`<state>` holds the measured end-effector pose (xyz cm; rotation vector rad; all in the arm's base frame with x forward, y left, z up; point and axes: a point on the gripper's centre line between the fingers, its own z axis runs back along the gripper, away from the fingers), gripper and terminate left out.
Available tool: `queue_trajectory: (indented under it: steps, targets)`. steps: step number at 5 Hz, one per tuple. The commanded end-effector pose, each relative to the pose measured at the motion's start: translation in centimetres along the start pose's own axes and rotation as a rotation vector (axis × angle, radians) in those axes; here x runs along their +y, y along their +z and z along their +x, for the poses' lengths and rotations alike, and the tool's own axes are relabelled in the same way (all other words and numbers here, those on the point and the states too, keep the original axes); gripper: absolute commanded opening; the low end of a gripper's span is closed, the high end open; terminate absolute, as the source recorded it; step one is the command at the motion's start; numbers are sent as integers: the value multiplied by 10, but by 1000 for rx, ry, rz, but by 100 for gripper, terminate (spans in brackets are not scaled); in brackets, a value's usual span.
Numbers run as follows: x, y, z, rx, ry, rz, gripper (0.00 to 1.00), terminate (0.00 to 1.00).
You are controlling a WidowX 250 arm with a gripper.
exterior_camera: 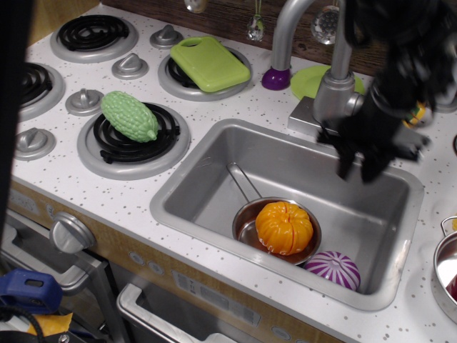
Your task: Turn lever vertical to front
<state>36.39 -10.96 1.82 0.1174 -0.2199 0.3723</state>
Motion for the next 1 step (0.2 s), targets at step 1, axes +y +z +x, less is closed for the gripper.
queue_trajectory:
  steps: [1]
  targets:
    - [2, 13, 16, -75, -5, -94, 0, 100]
